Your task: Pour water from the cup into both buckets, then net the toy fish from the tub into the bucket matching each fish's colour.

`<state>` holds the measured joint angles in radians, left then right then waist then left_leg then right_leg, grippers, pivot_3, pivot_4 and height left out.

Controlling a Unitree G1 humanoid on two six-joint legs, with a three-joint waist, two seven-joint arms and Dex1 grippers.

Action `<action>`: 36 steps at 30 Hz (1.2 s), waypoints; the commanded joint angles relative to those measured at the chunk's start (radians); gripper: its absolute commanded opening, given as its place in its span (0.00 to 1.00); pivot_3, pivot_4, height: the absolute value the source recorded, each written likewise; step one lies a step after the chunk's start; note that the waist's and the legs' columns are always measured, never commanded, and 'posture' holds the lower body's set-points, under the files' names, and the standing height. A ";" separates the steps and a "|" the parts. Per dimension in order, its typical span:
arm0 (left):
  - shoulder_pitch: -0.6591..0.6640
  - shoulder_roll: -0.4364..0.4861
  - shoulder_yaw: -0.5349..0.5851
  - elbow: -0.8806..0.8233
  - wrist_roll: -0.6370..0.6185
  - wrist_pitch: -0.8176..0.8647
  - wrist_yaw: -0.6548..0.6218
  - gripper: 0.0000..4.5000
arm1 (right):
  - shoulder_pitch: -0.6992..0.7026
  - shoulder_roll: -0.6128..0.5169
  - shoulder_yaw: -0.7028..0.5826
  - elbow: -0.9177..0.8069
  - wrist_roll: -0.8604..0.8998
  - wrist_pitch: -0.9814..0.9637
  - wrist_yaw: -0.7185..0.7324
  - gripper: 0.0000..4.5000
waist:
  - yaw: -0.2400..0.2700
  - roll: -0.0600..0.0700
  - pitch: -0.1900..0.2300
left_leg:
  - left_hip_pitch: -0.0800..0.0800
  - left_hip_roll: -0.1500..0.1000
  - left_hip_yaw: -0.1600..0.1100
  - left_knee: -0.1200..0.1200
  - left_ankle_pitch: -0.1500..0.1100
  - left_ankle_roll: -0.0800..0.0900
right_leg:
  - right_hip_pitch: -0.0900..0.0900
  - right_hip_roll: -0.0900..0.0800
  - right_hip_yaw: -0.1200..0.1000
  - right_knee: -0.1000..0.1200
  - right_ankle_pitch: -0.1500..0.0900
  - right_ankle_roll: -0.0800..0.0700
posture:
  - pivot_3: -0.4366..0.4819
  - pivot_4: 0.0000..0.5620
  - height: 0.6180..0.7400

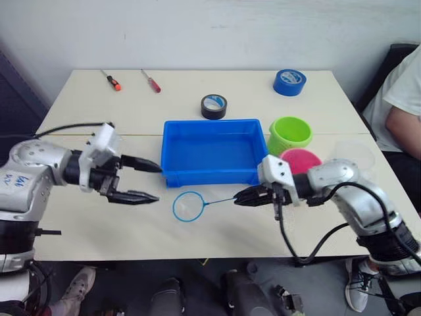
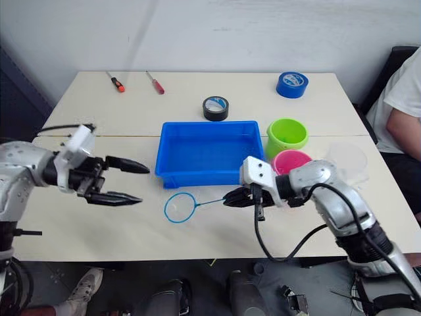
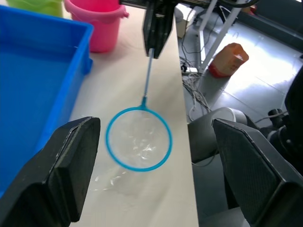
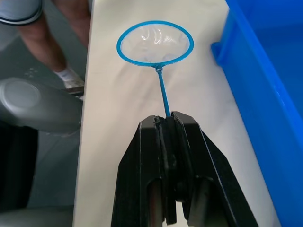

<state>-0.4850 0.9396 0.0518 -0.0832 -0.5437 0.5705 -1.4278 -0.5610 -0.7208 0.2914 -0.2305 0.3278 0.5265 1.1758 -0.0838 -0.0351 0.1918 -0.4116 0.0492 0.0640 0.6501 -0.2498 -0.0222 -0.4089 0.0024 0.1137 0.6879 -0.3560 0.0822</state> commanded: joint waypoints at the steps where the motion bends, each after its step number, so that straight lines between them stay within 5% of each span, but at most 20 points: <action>1: 0.023 -0.012 -0.027 -0.034 0.027 -0.054 0.006 0.92 | 0.033 0.035 0.027 0.006 -0.052 -0.052 -0.041 0.00 | 0.001 0.000 0.000 | 0.000 0.000 0.000 0.000 0.000 0.000 | 0.000 0.000 0.000 0.000 0.000 0.000 | 0.48 0.27 0.95; 18: 0.085 -0.116 -0.116 0.074 0.137 -0.207 0.049 0.92 | -0.010 0.203 0.098 0.337 -0.235 -0.251 -0.087 0.00 | -0.002 -0.001 -0.001 | 0.001 0.000 0.001 0.000 0.000 0.000 | 0.001 0.001 0.000 0.001 0.000 0.000 | 0.48 0.27 0.95; 22: 0.087 -0.111 -0.114 0.074 0.137 -0.209 0.054 0.93 | -0.011 0.200 0.084 0.333 -0.239 -0.223 -0.086 0.34 | -0.001 -0.001 -0.001 | 0.001 0.000 0.001 0.000 0.000 0.000 | 0.000 0.001 0.000 0.001 0.000 0.000 | 0.48 0.27 0.95; 28: 0.088 -0.133 -0.072 0.055 0.126 -0.156 0.164 0.93 | 0.002 0.171 0.065 0.276 -0.243 -0.196 -0.086 0.99 | -0.001 -0.001 -0.001 | 0.001 0.000 0.001 0.000 0.000 0.000 | 0.001 0.001 0.000 0.001 0.000 0.000 | 0.48 0.27 0.95; 36: 0.350 -0.185 0.166 -0.177 0.041 -0.030 0.434 0.93 | 0.189 0.106 -0.121 -0.085 -0.069 0.069 -0.153 0.99 | -0.001 -0.001 -0.001 | 0.002 0.002 -0.002 -0.002 -0.001 -0.001 | 0.001 0.000 -0.001 0.000 0.000 0.000 | 0.48 0.27 0.95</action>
<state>-0.1699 0.7717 0.1594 -0.1896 -0.4786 0.5179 -1.0644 -0.4050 -0.6032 0.2187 -0.2424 0.2179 0.5573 1.0485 -0.0844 -0.0362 0.1911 -0.4099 0.0509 0.0616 0.6478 -0.2510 -0.0238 -0.4070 0.0028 0.1122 0.6870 -0.3562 0.0819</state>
